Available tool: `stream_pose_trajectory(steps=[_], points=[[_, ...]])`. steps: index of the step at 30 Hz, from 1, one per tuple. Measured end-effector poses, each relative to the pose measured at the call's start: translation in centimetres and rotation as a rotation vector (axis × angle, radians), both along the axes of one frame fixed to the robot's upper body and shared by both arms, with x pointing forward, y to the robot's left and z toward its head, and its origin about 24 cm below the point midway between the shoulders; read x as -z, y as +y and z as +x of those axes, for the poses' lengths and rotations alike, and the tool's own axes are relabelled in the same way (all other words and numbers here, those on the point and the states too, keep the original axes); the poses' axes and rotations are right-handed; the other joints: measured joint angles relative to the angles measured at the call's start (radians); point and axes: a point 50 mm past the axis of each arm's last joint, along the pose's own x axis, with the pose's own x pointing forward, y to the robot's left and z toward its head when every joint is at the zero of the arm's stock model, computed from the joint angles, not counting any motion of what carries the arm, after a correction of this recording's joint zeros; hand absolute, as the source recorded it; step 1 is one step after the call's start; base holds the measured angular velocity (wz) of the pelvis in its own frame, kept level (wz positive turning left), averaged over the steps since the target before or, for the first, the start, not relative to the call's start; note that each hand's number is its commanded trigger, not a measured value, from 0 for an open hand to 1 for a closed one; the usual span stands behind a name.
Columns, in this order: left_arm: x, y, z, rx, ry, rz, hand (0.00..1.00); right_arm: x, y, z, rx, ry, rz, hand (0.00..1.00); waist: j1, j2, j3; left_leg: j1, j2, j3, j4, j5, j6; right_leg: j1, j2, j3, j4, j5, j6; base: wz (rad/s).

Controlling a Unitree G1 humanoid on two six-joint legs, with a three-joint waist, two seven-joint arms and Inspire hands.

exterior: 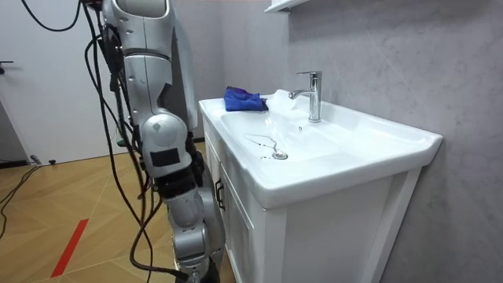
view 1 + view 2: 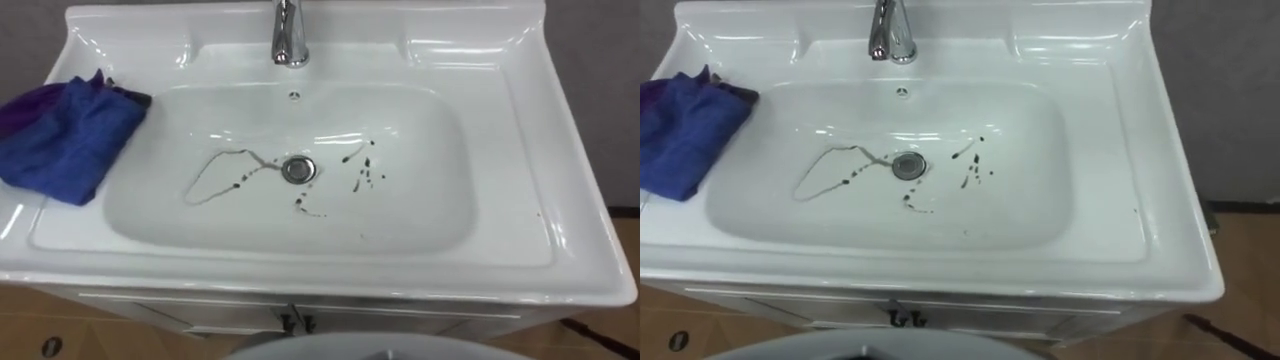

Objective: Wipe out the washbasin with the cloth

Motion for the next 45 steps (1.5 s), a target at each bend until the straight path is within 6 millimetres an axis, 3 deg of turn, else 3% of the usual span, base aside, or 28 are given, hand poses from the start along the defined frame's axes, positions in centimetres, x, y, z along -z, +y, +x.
stream_pose_trajectory(steps=[5,9,13,17,22,30,35,37,42,45], points=[[-1.4,1.9,0.0,-0.072,-0.014,0.150,0.00,-0.3,-1.1,0.7,0.057,-0.081,-0.041,0.00,0.014,0.009,0.0013,0.007,-0.003,-0.004,-0.001,0.004,-0.003,0.000,-0.004,-0.002,0.007,-0.008,-0.003,0.03],[-3.5,4.3,2.0,-0.062,-0.083,0.310,0.00,-0.7,-1.9,1.2,0.059,-0.126,-0.069,0.00,0.045,0.014,-0.0017,-0.003,-0.003,-0.011,0.004,0.005,-0.004,-0.009,-0.003,-0.006,0.008,-0.008,-0.003,0.05],[-6.4,7.0,3.2,-0.078,-0.144,0.512,0.00,-1.0,-2.5,1.8,0.059,-0.194,-0.110,0.00,0.052,0.022,-0.0055,-0.009,-0.003,-0.010,0.003,0.005,-0.005,-0.016,-0.003,-0.011,0.011,-0.008,-0.003,0.00],[-8.4,7.9,4.8,-0.086,-0.191,0.633,0.00,-1.0,-2.5,2.1,0.044,-0.209,-0.113,0.00,0.056,0.031,-0.0055,-0.010,-0.004,-0.011,0.000,0.005,-0.005,-0.016,-0.003,-0.004,0.011,-0.008,-0.003,0.00],[-13.3,9.4,8.2,-0.075,-0.403,0.848,0.00,-1.0,-2.4,1.6,0.045,-0.208,-0.112,0.00,0.065,0.045,-0.0053,-0.007,-0.004,-0.009,0.002,0.005,-0.005,-0.018,-0.003,0.001,0.013,-0.008,-0.003,-0.02],[-19.3,9.8,11.7,-0.071,-0.620,1.085,0.00,-1.0,-2.3,0.9,0.037,-0.206,-0.112,0.00,0.065,0.047,-0.0003,-0.007,-0.003,0.007,0.001,0.005,-0.005,-0.034,-0.004,0.023,0.030,-0.012,-0.004,-0.08],[-21.7,9.2,12.5,0.037,-0.581,1.264,0.00,-0.9,-2.1,0.0,0.030,-0.185,-0.104,0.00,0.054,0.046,-0.0005,0.002,-0.001,0.021,-0.001,0.005,-0.004,-0.034,-0.003,0.039,0.032,-0.012,-0.004,-0.08],[-23.2,8.5,13.2,0.120,-0.568,1.367,0.00,-0.9,-1.9,0.0,0.005,-0.179,-0.089,0.00,0.035,0.038,0.0048,0.005,-0.001,0.021,0.000,0.005,-0.004,-0.030,-0.004,0.039,0.037,-0.013,-0.004,0.00],[-24.7,7.3,14.4,0.260,-0.525,1.498,0.00,-0.9,-1.8,0.0,-0.004,-0.183,-0.079,0.00,-0.006,0.039,0.0107,0.010,0.001,0.032,0.001,0.005,-0.004,-0.035,-0.001,0.059,0.043,-0.016,-0.004,-0.10],[-24.9,6.6,15.2,0.339,-0.507,1.540,0.00,-0.9,-1.8,-0.5,-0.008,-0.171,-0.078,0.00,-0.013,0.043,0.0112,0.011,0.005,0.043,-0.001,0.004,-0.005,-0.041,0.004,0.076,0.044,-0.014,-0.006,-0.14]])
